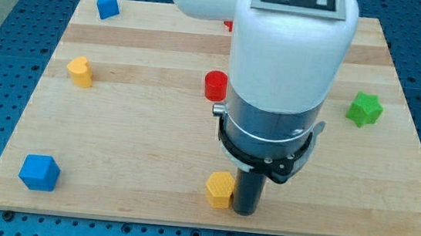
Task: Move the red circle to the bottom right of the board
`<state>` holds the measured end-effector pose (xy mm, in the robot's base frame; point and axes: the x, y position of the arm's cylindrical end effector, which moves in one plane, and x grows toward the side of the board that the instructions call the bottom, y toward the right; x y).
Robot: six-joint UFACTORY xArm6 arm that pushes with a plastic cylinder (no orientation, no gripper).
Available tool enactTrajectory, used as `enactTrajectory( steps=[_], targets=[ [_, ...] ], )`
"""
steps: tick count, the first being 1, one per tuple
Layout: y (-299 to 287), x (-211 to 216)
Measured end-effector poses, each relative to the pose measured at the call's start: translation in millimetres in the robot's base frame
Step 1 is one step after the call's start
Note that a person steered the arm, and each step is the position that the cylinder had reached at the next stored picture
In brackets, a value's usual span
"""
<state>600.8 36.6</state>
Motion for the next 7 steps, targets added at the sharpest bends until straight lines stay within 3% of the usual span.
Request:
enactTrajectory(
  steps=[1, 2, 3, 5, 7],
  targets=[
    [11.1, -6.5],
    [26.5, -52.6],
    [13.8, -67.7],
    [5.1, -67.8],
    [-45.6, -67.8]
  ],
)
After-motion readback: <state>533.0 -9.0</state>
